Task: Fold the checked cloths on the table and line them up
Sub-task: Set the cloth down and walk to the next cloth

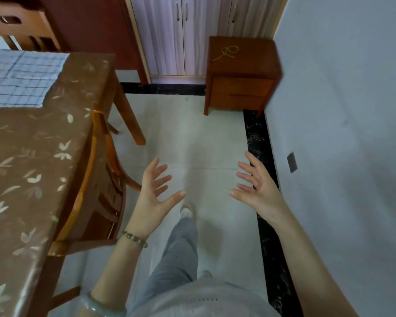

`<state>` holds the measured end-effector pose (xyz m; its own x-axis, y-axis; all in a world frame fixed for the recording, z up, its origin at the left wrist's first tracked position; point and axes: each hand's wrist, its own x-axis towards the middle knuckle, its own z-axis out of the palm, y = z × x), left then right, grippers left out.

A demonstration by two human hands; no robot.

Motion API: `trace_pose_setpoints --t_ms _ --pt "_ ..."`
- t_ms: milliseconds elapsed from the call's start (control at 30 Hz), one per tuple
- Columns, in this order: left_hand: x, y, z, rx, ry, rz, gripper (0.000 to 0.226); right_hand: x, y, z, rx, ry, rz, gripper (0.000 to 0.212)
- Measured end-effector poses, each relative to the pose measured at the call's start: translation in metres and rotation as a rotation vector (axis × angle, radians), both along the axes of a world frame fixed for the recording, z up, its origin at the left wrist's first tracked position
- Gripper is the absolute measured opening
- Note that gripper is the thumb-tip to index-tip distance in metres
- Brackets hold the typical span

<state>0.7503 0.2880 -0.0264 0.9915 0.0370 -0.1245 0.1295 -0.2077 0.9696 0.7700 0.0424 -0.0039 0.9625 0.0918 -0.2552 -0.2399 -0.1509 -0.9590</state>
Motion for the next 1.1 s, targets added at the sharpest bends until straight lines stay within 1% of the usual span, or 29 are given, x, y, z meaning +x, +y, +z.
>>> trace_pose_setpoints --t_ms 133,367,600,700,833,933,1100 --pt "0.083 0.012 -0.005 0.017 0.004 0.013 0.093 0.092 0.012 -0.006 -0.014 -0.019 0.024 0.088" --pt "0.236 0.043 0.013 0.024 -0.018 0.039 0.094 0.254 0.045 0.005 -0.033 -0.044 0.073 0.089" --pt "0.365 0.064 0.019 0.039 -0.026 0.063 0.096 0.383 0.073 0.006 -0.009 -0.046 0.137 0.090" --pt "0.411 0.076 0.012 0.011 -0.029 0.105 0.093 0.442 0.081 0.004 -0.016 -0.029 0.167 0.090" --pt "0.476 0.091 0.003 -0.015 -0.007 0.194 0.098 0.525 0.092 -0.002 -0.020 -0.022 0.219 0.090" --pt "0.536 0.096 0.002 0.003 -0.014 0.248 0.100 0.598 0.103 -0.004 -0.029 -0.035 0.272 0.089" --pt "0.632 0.102 0.013 -0.007 -0.029 0.376 0.088 0.715 0.119 0.000 -0.003 -0.018 0.382 0.088"
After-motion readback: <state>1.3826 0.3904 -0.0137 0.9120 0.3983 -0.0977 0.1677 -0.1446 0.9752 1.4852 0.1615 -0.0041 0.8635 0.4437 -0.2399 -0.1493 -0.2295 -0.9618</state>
